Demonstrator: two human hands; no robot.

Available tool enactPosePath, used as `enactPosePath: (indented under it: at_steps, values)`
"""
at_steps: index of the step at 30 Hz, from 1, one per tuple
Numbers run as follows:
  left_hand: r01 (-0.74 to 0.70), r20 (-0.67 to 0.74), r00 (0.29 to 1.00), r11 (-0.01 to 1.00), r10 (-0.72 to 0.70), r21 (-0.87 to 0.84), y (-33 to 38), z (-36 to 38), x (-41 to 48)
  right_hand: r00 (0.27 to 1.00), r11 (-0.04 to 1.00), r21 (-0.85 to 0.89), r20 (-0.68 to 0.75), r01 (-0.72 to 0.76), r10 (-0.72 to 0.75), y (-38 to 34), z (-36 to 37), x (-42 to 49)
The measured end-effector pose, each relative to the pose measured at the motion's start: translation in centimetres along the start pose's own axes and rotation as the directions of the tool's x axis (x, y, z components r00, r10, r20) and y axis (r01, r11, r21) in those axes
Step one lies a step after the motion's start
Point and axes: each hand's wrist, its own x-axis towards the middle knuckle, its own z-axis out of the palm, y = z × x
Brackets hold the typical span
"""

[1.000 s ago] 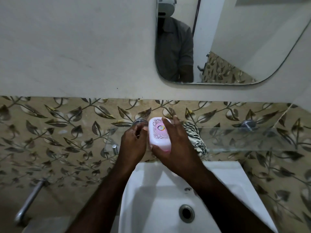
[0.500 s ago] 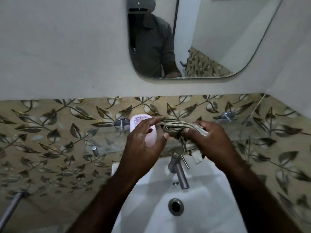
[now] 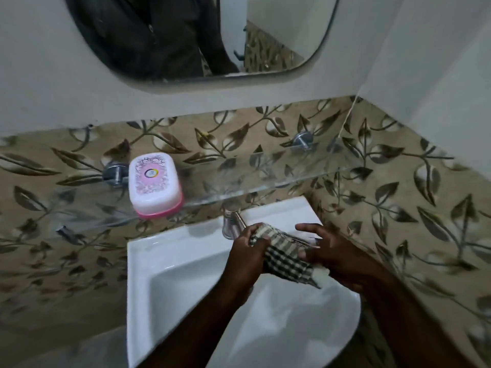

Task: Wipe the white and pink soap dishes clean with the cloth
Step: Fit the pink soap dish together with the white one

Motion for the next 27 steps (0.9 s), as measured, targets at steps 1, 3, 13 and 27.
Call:
enactPosePath:
  at_steps: [1, 3, 13, 27]
  values:
    - [0.011, -0.027, 1.0, 1.0, -0.011, 0.025, -0.7, 0.3, 0.7, 0.998, 0.999, -0.032, -0.056, 0.015, -0.017, 0.5, -0.5, 0.3]
    - [0.02, -0.049, 0.999, 0.997, -0.016, 0.078, -1.8, 1.3, 2.0, 0.973, 0.997, -0.067, -0.224, 0.038, -0.052, 1.4, -1.6, 1.4]
    - [0.007, 0.039, 0.999, 0.972, -0.016, 0.235, -4.3, 5.4, 8.8, 0.938, 0.995, -0.087, -0.341, 0.038, -0.066, 2.7, -7.1, 8.5]
    - [0.17, -0.003, 0.982, 0.865, -0.191, 0.472, -4.1, 5.0, 13.3, 0.884, 0.322, -0.946, -0.179, -0.034, -0.432, 7.6, -4.6, 20.2]
